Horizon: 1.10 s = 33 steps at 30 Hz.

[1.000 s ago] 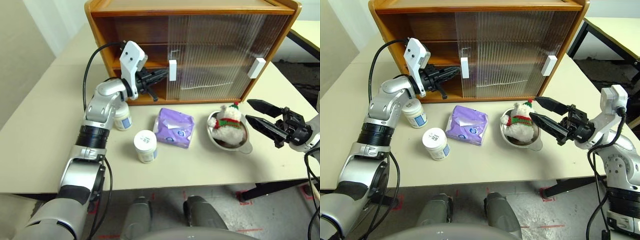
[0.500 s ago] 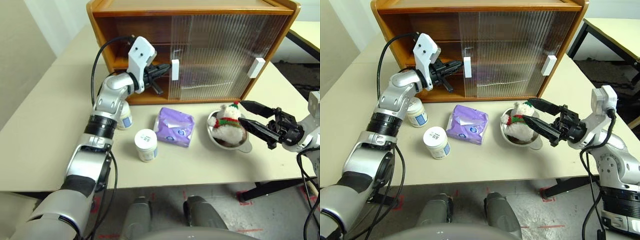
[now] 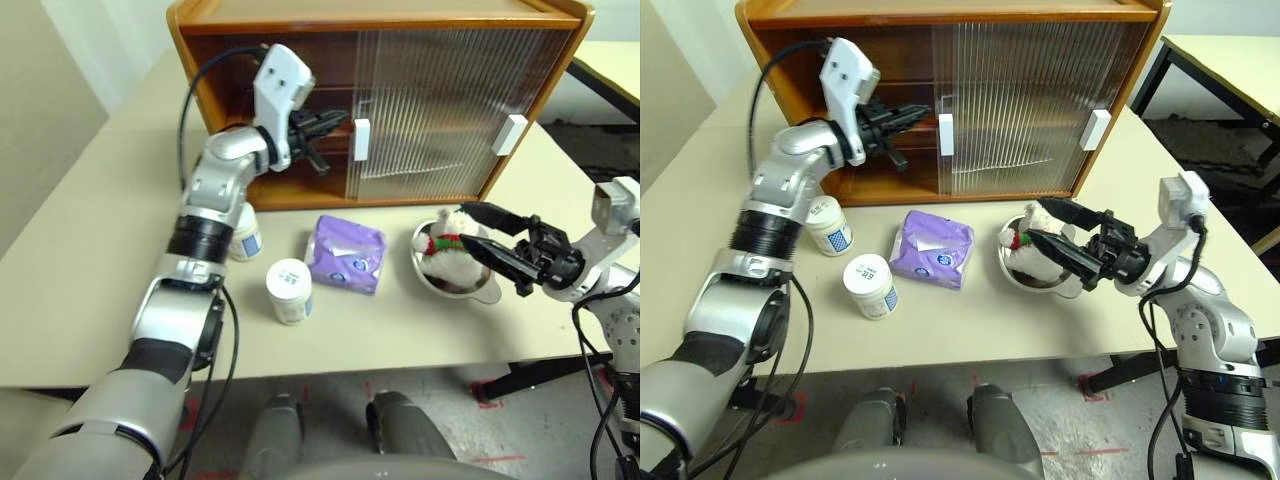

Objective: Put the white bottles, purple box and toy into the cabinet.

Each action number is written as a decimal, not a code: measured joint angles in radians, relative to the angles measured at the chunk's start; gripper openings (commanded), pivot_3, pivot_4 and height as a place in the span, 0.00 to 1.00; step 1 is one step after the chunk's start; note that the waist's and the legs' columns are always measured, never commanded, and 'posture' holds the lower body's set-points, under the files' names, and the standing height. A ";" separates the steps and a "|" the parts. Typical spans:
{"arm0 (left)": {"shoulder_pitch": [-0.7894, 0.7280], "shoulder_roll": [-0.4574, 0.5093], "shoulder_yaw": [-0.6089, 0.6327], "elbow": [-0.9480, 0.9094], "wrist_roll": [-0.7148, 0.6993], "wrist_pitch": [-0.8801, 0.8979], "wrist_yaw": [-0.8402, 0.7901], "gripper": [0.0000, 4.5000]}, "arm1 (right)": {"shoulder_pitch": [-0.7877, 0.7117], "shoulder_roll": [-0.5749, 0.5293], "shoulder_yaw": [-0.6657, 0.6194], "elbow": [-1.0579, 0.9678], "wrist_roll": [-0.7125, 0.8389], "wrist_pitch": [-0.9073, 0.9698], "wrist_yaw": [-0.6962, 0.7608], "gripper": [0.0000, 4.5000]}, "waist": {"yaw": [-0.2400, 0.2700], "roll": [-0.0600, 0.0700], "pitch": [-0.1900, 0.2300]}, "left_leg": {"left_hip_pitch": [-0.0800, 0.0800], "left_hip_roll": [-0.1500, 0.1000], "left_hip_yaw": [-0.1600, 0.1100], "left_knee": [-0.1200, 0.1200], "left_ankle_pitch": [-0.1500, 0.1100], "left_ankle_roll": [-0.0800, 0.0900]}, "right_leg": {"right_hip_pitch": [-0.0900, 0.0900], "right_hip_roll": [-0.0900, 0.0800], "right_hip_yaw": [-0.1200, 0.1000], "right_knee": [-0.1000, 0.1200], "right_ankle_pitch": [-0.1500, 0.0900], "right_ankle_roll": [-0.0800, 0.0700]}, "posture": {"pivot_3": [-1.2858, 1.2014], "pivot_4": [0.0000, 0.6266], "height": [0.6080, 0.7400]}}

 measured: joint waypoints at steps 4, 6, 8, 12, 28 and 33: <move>0.041 0.108 0.090 -0.158 -0.101 0.182 -0.030 0.47 | -0.031 0.007 0.024 0.017 -0.005 -0.001 0.005 1.00 | 0.007 0.000 0.000 | 0.000 0.000 -0.001 0.000 0.000 0.000 | 0.000 -0.001 -0.002 0.003 0.000 0.000 | 0.56 0.00 1.00; 0.064 0.148 0.144 -0.231 -0.158 0.256 -0.031 0.65 | -0.039 0.012 0.035 0.039 -0.014 -0.001 0.008 1.00 | 0.012 0.000 0.000 | 0.000 0.000 -0.002 0.000 0.001 0.000 | 0.000 -0.002 -0.004 0.004 0.000 0.000 | 0.56 0.00 1.00; 0.084 0.181 0.227 -0.287 -0.219 0.321 -0.009 0.82 | -0.064 0.012 0.043 0.061 -0.022 -0.007 0.016 1.00 | 0.013 0.000 0.000 | 0.000 0.000 -0.002 0.000 0.002 0.000 | 0.000 -0.003 -0.004 0.005 0.000 0.000 | 0.57 0.00 1.00; 0.168 0.302 0.364 -0.389 -0.283 0.421 0.039 0.99 | -0.076 0.010 0.046 0.088 -0.033 -0.026 0.031 1.00 | 0.009 -0.001 -0.001 | 0.002 0.000 -0.003 0.000 0.002 0.000 | 0.000 -0.002 -0.005 0.007 -0.001 -0.001 | 0.57 0.01 1.00; 0.739 0.346 0.440 -0.507 -0.257 0.257 0.056 0.99 | -0.083 0.032 0.038 0.113 -0.039 -0.042 0.033 1.00 | 0.018 -0.005 -0.003 | 0.004 0.001 -0.001 0.000 0.002 -0.001 | 0.001 -0.005 -0.009 0.009 0.000 -0.006 | 0.57 0.00 1.00; 0.785 0.357 0.414 -0.495 -0.246 0.180 0.015 0.99 | -0.117 0.028 0.030 0.135 -0.039 -0.053 0.033 1.00 | 0.017 -0.005 -0.003 | 0.005 0.001 -0.001 -0.001 0.002 -0.001 | 0.001 -0.005 -0.009 0.009 0.000 -0.006 | 0.57 0.00 1.00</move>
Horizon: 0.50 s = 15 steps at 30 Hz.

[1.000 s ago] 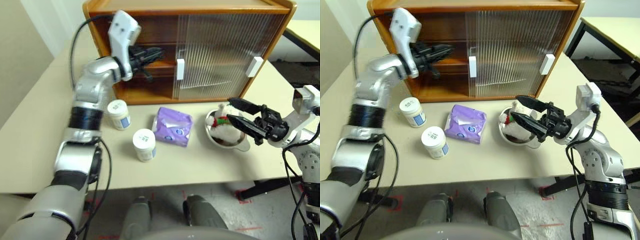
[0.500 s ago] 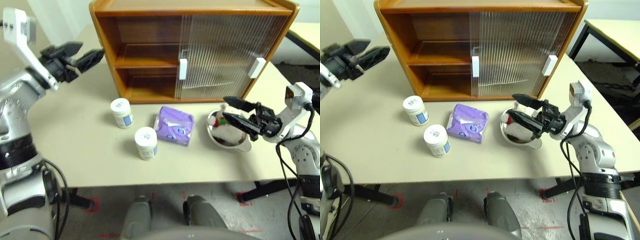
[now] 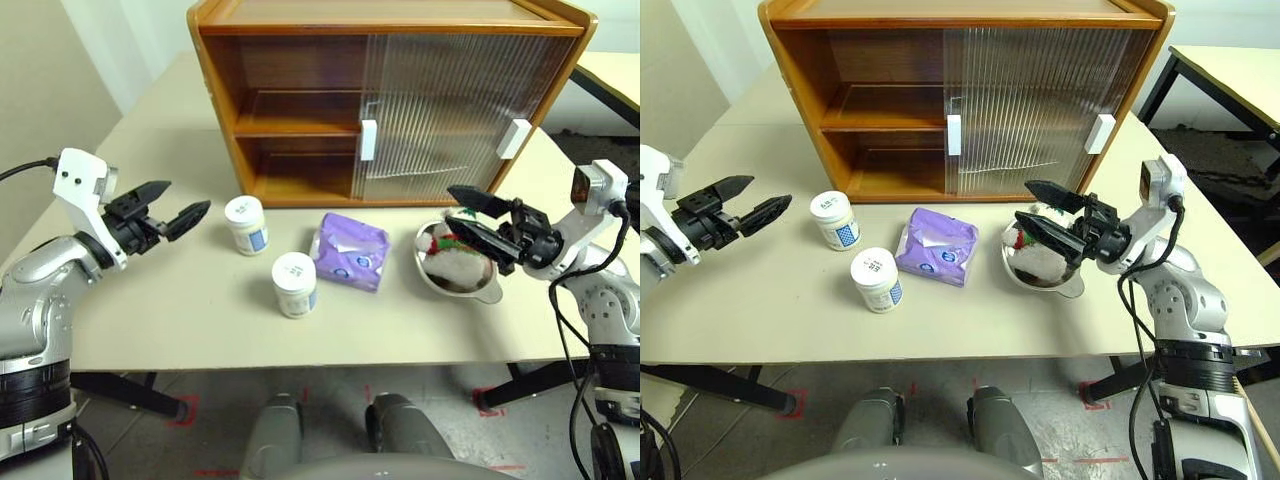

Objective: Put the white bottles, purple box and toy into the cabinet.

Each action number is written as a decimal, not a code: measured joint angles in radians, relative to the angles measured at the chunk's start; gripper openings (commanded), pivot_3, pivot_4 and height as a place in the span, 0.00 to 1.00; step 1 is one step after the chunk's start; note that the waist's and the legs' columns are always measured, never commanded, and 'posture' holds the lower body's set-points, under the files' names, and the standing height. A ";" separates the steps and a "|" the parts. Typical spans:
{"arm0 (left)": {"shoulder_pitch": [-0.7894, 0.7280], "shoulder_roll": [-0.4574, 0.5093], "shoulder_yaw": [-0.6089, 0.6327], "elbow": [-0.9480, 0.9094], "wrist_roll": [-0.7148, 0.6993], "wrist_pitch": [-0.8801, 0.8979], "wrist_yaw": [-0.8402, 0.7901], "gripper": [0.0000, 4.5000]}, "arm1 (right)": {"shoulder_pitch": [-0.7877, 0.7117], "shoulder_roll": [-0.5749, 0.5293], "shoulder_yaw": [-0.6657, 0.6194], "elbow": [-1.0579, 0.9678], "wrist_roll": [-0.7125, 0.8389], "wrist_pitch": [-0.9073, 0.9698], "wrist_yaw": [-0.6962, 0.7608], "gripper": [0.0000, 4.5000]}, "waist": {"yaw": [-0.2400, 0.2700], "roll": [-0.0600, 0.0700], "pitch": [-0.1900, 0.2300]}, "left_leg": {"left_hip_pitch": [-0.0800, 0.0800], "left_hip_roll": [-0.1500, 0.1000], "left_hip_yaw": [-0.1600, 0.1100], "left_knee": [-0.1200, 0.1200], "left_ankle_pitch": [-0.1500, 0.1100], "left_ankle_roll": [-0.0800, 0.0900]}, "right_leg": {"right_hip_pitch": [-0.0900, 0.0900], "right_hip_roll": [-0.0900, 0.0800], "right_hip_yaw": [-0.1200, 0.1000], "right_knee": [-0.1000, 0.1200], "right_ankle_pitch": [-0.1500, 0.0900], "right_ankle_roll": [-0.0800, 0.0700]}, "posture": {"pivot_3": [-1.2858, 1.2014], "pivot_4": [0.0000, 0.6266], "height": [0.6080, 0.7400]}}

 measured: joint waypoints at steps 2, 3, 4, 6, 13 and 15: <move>0.031 0.003 0.003 0.001 -0.002 -0.012 -0.012 0.99 | 0.010 0.002 -0.001 0.004 0.000 -0.001 -0.002 1.00 | 0.000 0.000 0.000 | 0.000 0.001 0.000 0.000 0.000 0.000 | -0.001 0.000 0.000 0.000 -0.001 -0.001 | 0.57 0.00 1.00; 0.043 0.003 0.005 0.004 -0.003 -0.015 -0.018 0.99 | 0.018 0.003 -0.001 0.004 0.000 -0.001 -0.004 1.00 | 0.000 0.000 0.000 | 0.000 0.001 0.000 0.000 0.000 0.000 | -0.001 0.001 0.000 0.000 -0.001 -0.002 | 0.57 0.00 1.00; 0.055 0.006 0.006 0.007 -0.004 -0.020 -0.023 0.99 | 0.024 0.007 -0.001 0.004 0.000 -0.001 -0.007 1.00 | 0.000 0.000 0.000 | -0.001 0.001 0.000 0.000 0.000 0.000 | -0.001 0.001 0.000 0.000 -0.001 -0.002 | 0.57 0.00 1.00; 0.075 0.006 0.008 0.015 -0.007 -0.026 -0.029 0.99 | 0.029 0.010 -0.001 0.003 0.000 -0.001 -0.008 1.00 | 0.002 0.000 0.000 | -0.001 0.002 0.000 -0.001 0.000 0.000 | -0.001 0.001 0.000 0.000 -0.002 -0.003 | 0.57 0.00 1.00; 0.120 -0.026 -0.040 0.018 0.006 -0.087 -0.030 0.99 | 0.025 0.011 0.006 0.004 -0.008 -0.003 -0.007 1.00 | 0.015 0.000 0.000 | -0.001 0.004 0.002 -0.001 0.000 0.000 | -0.002 0.002 0.000 0.000 -0.003 -0.003 | 0.58 0.00 1.00; 0.123 -0.033 -0.060 0.024 0.013 -0.105 -0.035 0.99 | 0.019 0.016 0.006 0.004 -0.007 -0.003 -0.008 1.00 | 0.017 0.000 0.000 | -0.001 0.004 0.002 -0.001 0.000 0.000 | -0.002 0.002 -0.001 0.000 -0.003 -0.003 | 0.58 0.00 1.00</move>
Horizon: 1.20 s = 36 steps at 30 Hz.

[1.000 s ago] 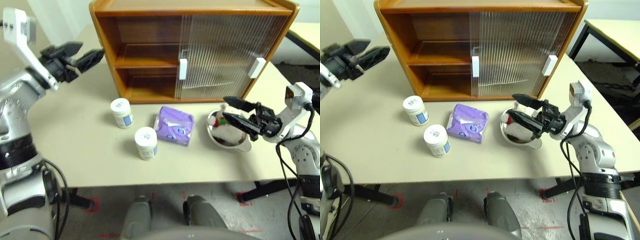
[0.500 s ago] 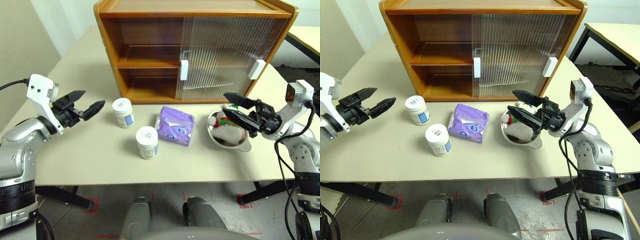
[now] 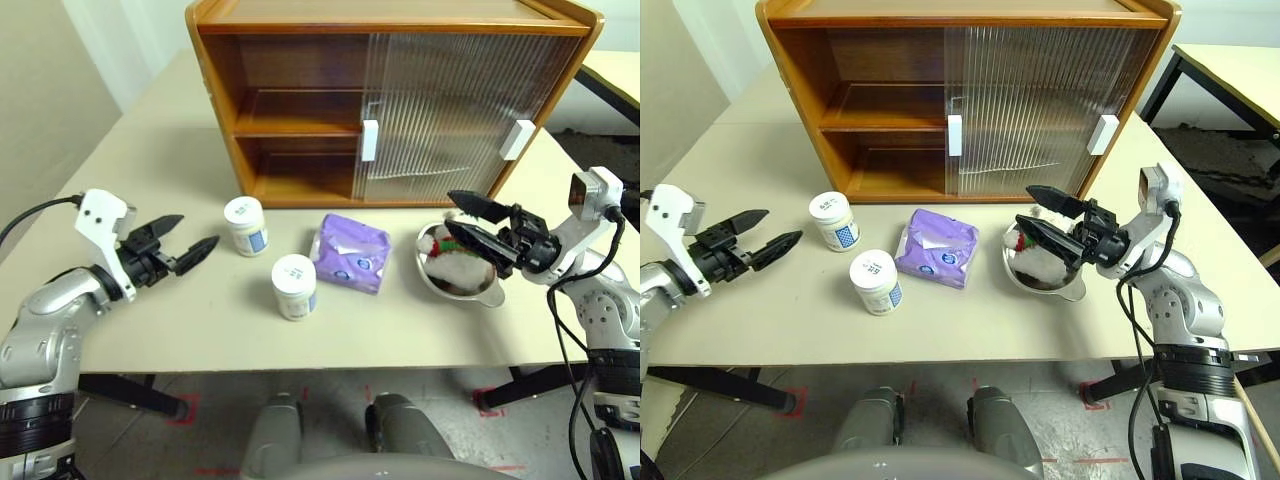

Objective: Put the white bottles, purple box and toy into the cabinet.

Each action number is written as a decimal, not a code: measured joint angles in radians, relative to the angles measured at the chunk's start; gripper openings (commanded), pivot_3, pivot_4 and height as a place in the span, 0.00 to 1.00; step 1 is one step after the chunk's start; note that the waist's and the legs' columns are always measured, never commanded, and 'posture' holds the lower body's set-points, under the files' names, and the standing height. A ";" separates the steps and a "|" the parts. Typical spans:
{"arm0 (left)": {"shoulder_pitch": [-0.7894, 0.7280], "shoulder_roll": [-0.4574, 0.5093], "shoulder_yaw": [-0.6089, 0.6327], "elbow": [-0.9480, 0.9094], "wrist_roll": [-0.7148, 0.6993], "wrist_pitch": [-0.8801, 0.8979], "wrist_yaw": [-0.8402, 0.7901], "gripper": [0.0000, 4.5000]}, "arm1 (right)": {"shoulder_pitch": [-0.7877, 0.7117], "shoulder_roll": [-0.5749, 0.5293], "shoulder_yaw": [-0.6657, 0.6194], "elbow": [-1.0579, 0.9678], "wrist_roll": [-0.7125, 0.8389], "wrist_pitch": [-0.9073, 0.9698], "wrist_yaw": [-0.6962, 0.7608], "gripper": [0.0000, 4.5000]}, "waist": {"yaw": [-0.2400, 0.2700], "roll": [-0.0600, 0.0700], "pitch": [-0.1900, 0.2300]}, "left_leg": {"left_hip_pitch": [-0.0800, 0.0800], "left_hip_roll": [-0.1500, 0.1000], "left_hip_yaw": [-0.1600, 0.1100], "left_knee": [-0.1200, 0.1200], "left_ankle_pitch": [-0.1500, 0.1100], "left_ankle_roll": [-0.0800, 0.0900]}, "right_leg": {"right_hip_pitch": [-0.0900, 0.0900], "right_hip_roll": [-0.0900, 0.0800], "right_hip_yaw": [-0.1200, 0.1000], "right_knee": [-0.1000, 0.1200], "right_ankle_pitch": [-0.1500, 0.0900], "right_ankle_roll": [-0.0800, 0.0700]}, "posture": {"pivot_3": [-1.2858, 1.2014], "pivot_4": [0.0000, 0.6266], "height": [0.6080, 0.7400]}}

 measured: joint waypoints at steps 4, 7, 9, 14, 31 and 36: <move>-0.022 -0.007 -0.031 0.063 0.010 -0.040 -0.010 0.99 | -0.001 0.004 0.001 -0.001 0.001 0.000 -0.002 1.00 | 0.002 0.001 0.000 | 0.000 0.001 0.001 0.000 0.000 0.000 | 0.000 0.000 -0.001 0.000 0.000 0.000 | 0.57 0.00 1.00; -0.054 -0.017 -0.092 0.149 0.045 -0.078 -0.026 0.99 | -0.001 0.006 0.002 -0.003 0.001 0.000 -0.007 1.00 | 0.001 0.001 0.000 | 0.000 0.000 0.001 0.000 0.000 0.000 | 0.000 0.000 -0.001 0.000 0.000 0.000 | 0.56 0.00 1.00; -0.068 -0.020 -0.119 0.175 0.060 -0.096 -0.037 0.99 | -0.001 0.007 0.001 -0.011 0.002 0.002 -0.019 1.00 | 0.000 0.001 0.000 | -0.001 0.001 0.001 0.000 0.000 0.000 | 0.000 0.001 -0.001 0.000 0.000 0.000 | 0.56 0.02 1.00; -0.163 -0.021 -0.158 0.284 0.097 -0.131 -0.050 0.99 | -0.003 0.009 -0.017 -0.051 0.037 0.029 -0.064 1.00 | -0.001 0.002 0.001 | -0.003 0.001 0.001 0.000 0.000 0.000 | -0.004 0.002 0.000 0.000 0.000 0.000 | 0.56 0.04 1.00; -0.304 -0.042 -0.264 0.466 0.155 -0.139 -0.127 0.99 | 0.018 0.001 -0.055 -0.064 0.058 0.050 -0.092 1.00 | -0.001 0.003 0.002 | -0.004 0.002 0.001 -0.002 0.000 0.000 | -0.006 0.002 0.000 0.002 -0.001 -0.002 | 0.55 0.03 1.00; -0.381 -0.043 -0.276 0.539 0.168 -0.165 -0.162 0.99 | -0.003 -0.033 -0.070 -0.065 0.079 0.088 -0.101 1.00 | -0.003 0.004 0.003 | -0.004 0.002 0.001 -0.002 0.000 0.000 | -0.007 0.003 0.000 0.003 0.000 -0.002 | 0.55 0.05 1.00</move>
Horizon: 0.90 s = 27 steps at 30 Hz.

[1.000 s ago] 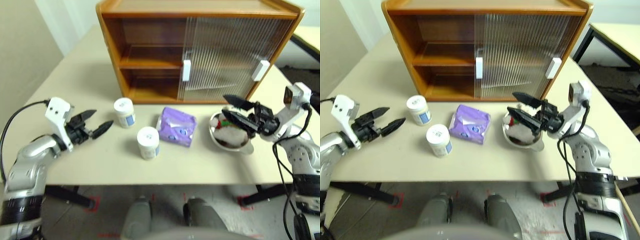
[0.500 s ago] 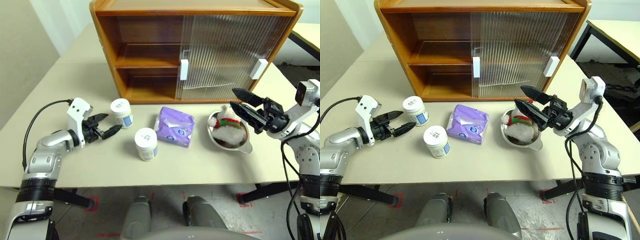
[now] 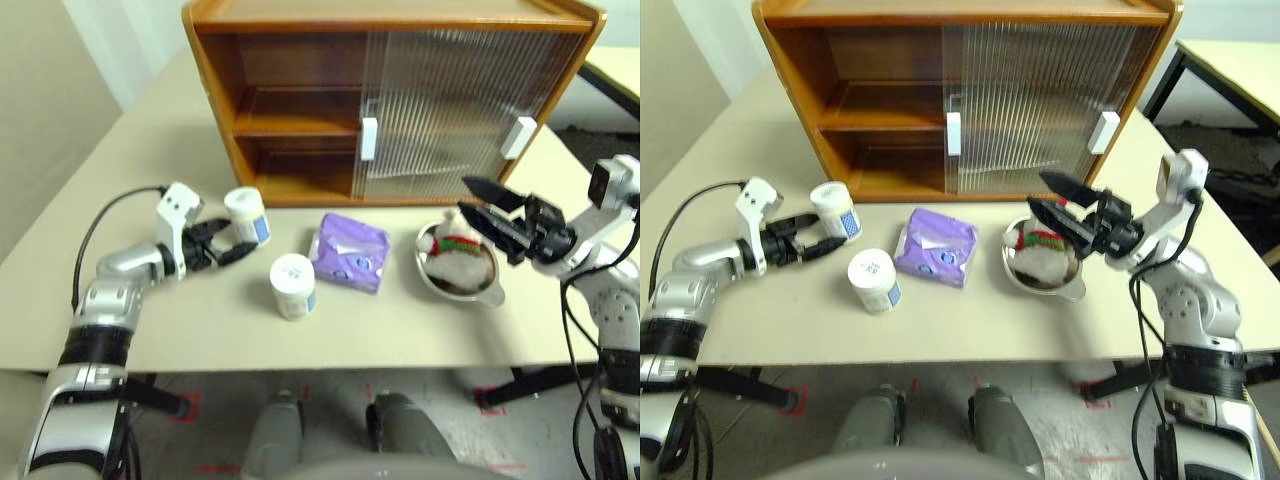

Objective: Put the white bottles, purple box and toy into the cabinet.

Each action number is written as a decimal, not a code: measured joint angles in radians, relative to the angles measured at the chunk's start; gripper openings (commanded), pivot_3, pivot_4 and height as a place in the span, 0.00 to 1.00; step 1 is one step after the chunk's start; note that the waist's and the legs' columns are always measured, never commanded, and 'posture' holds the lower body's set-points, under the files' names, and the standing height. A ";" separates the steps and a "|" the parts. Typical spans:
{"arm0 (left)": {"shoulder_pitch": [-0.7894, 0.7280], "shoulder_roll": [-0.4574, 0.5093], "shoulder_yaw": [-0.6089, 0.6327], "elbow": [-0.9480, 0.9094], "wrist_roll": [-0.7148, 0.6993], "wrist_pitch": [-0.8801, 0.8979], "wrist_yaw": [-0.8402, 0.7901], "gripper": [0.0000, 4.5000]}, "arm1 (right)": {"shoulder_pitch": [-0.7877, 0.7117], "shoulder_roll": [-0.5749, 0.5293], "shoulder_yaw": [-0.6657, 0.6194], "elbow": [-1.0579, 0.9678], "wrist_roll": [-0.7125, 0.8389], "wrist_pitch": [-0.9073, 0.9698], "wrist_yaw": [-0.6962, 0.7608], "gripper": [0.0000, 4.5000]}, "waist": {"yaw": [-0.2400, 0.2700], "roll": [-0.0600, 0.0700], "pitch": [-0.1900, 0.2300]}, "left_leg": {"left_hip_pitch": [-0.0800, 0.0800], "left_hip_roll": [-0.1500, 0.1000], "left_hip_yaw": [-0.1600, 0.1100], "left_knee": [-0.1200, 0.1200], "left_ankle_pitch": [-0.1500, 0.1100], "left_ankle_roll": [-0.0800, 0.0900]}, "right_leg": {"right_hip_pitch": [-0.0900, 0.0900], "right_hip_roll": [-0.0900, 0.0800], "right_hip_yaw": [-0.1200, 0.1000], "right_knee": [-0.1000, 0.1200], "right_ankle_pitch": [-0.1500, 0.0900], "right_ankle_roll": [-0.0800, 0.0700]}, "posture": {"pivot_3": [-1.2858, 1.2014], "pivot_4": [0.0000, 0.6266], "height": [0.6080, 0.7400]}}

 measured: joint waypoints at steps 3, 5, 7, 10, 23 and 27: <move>-0.005 0.003 -0.030 0.006 0.015 0.002 -0.034 0.99 | 0.004 -0.019 -0.012 0.000 0.000 0.006 0.006 1.00 | -0.002 0.000 0.000 | 0.000 0.000 0.000 0.000 0.000 0.000 | 0.000 0.000 0.000 0.000 -0.001 -0.001 | 0.55 0.05 1.00; -0.006 0.003 -0.051 0.008 0.023 0.007 -0.045 0.99 | 0.005 -0.020 -0.013 0.000 0.000 0.008 0.007 1.00 | -0.003 0.000 0.000 | -0.001 0.000 0.000 0.000 0.000 0.000 | -0.001 0.001 0.001 0.000 -0.001 -0.001 | 0.55 0.05 1.00; -0.007 -0.002 -0.069 0.008 0.029 0.014 -0.052 0.99 | 0.005 -0.019 -0.013 0.000 0.000 0.009 0.007 1.00 | -0.002 0.000 0.000 | -0.001 0.000 0.000 0.000 0.000 0.000 | -0.001 0.000 0.001 0.000 -0.002 -0.001 | 0.55 0.04 1.00; -0.007 -0.031 -0.074 0.009 0.034 0.029 -0.036 0.99 | 0.016 -0.015 -0.013 -0.009 0.000 0.009 0.004 1.00 | -0.001 0.000 0.000 | -0.001 0.000 0.000 0.000 0.000 0.000 | -0.001 0.000 0.001 0.000 -0.002 -0.001 | 0.55 0.03 1.00; -0.012 -0.121 -0.022 0.015 0.012 0.057 0.053 0.85 | 0.086 -0.008 -0.005 -0.056 -0.002 0.009 -0.006 1.00 | -0.003 -0.001 -0.001 | -0.001 0.000 0.000 0.000 0.000 0.000 | -0.001 0.001 0.001 0.000 -0.001 0.000 | 0.54 0.01 1.00; -0.007 -0.120 -0.021 0.015 0.011 0.063 0.047 0.74 | 0.084 -0.014 -0.009 -0.056 -0.002 0.008 -0.005 1.00 | -0.003 -0.001 -0.001 | -0.001 0.000 0.000 0.000 0.000 0.000 | -0.001 0.000 0.001 0.000 -0.001 0.000 | 0.54 0.01 1.00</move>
